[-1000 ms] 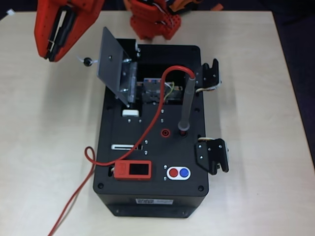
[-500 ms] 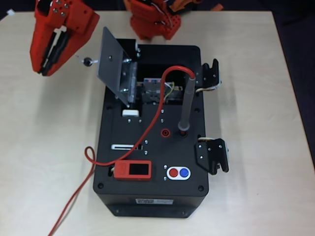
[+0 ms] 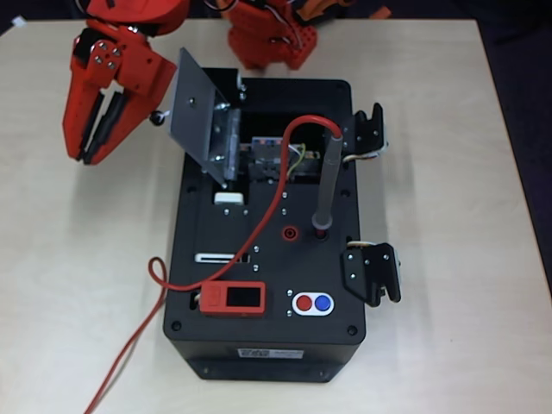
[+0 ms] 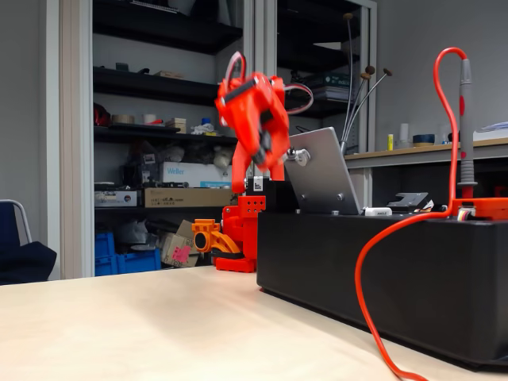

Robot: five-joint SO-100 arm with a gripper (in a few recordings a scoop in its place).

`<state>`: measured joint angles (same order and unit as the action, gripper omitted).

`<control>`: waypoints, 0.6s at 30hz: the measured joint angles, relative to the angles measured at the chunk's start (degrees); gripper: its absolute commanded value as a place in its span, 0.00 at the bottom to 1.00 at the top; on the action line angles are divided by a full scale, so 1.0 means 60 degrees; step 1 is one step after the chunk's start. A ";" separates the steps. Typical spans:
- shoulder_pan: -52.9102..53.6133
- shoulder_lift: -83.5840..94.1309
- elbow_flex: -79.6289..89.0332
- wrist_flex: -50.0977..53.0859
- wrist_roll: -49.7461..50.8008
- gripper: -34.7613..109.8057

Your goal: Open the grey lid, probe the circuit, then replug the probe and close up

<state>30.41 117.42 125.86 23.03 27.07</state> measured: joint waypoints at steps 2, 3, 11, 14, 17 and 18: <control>-0.0088 -0.0073 0.0044 -0.0176 0.0146 0.24; -0.0132 -0.0088 0.0132 -0.0220 0.0220 0.24; -0.0850 -0.0264 0.0220 -0.0410 0.1128 0.24; -0.1260 -0.0264 0.0220 -0.0337 0.1641 0.24; -0.1670 -0.0264 0.0146 0.0073 0.2241 0.24; -0.1860 -0.0264 0.0132 0.0205 0.2417 0.24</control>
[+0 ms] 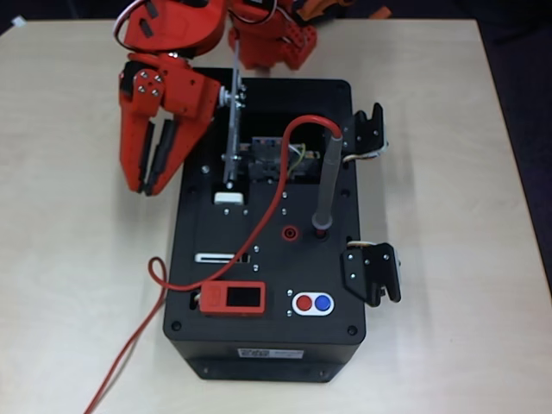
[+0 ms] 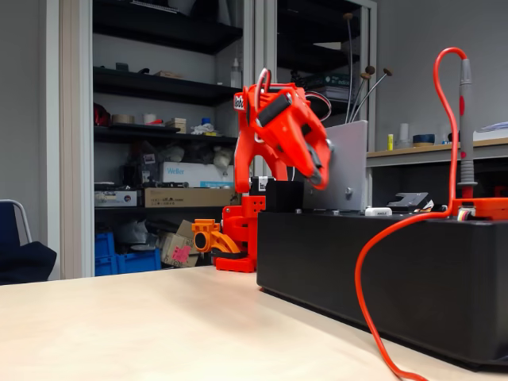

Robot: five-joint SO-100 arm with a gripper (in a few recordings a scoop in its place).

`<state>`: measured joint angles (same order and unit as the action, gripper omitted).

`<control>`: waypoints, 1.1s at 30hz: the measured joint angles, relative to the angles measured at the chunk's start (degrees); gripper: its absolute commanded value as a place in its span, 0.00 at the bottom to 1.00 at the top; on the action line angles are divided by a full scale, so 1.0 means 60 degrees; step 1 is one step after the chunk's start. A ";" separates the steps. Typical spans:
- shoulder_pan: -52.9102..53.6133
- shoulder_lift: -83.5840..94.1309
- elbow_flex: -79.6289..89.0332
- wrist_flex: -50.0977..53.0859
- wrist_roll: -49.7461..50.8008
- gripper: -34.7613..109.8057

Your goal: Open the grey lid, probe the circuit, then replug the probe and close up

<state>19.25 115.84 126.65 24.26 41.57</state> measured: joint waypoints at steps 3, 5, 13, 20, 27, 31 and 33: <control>-0.0425 0.0015 -0.0103 0.0205 0.0483 0.24; -0.0659 0.0015 -0.0278 0.0234 0.0894 0.24; -0.1758 0.0015 -0.0937 0.0908 0.2051 0.24; -0.2241 0.0132 -0.1875 0.1992 0.2739 0.24; -0.2725 0.1157 -0.2446 0.3501 0.3691 0.24; -0.3091 0.2095 -0.2358 0.3735 0.4673 0.24; -0.3340 0.2651 -0.2065 0.3677 0.5361 0.24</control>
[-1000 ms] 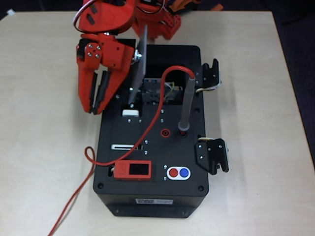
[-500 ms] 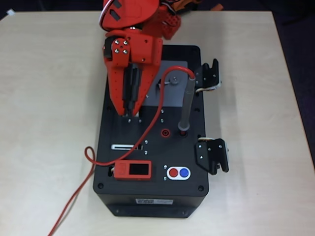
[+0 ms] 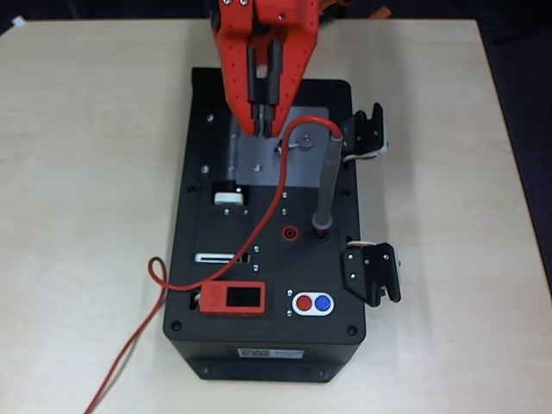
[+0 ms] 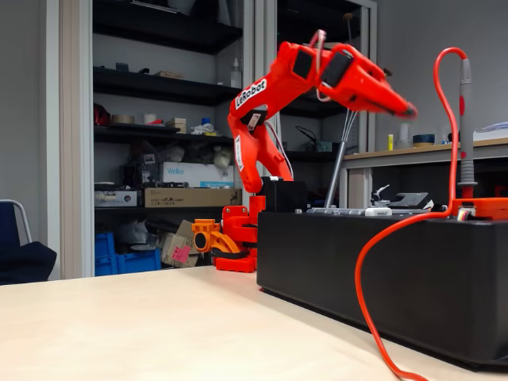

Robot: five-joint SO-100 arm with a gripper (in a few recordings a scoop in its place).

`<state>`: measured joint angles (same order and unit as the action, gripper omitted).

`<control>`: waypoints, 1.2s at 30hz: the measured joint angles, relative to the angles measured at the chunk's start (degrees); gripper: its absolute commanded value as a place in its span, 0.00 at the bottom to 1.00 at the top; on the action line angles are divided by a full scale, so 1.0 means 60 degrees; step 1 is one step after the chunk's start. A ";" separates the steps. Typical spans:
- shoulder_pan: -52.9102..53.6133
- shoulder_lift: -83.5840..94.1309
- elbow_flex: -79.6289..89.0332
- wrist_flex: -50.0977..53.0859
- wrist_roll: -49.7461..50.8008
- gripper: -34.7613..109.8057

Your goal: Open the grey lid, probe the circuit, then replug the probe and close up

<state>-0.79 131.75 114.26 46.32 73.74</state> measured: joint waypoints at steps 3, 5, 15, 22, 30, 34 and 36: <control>-0.0513 0.1201 0.0967 -0.0425 0.0967 0.24; -0.0659 0.2065 0.1699 -0.0850 0.1655 0.24; -0.1011 0.6021 0.5039 -0.1948 0.4043 0.24; 0.0249 0.7266 0.6255 -0.1611 0.5171 0.24; 0.0439 0.8936 0.7749 -0.2256 0.5845 0.24; 0.0308 0.9609 0.8115 -0.2563 0.6255 0.24; 0.0352 0.9595 0.8130 -0.2798 0.6401 0.24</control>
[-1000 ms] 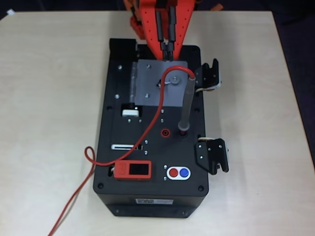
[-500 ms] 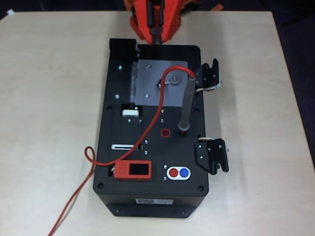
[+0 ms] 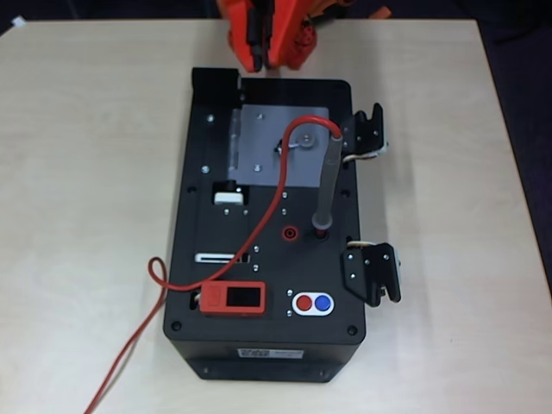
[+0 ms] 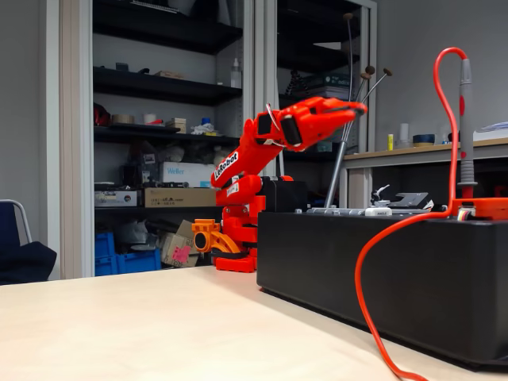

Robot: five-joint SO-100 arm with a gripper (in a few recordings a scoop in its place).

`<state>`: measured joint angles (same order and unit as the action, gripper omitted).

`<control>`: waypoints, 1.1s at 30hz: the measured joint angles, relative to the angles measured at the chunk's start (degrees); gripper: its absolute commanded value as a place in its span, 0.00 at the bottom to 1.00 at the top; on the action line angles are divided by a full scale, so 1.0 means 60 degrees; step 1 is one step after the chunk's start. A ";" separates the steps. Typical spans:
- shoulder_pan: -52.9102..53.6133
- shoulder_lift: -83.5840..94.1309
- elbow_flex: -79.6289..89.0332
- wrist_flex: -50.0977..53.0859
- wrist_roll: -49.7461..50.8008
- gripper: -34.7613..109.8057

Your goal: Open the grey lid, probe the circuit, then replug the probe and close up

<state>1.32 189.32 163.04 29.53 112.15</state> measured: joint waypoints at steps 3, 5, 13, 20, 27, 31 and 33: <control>-0.0190 0.0029 0.0029 -0.0410 0.0234 0.24; -0.0117 0.0073 0.0029 -0.1011 0.0483 0.24; -0.0146 0.0073 0.0513 -0.4028 0.2373 0.24; -0.0161 0.0088 0.0806 -0.6372 0.4805 0.25; -0.0088 0.0205 0.1274 -1.0210 0.5728 0.25; -0.0059 0.0176 0.1479 -1.2524 0.6050 0.25; -0.0059 0.0176 0.1479 -1.3477 0.6079 0.24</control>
<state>0.97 190.37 171.91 -51.33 148.62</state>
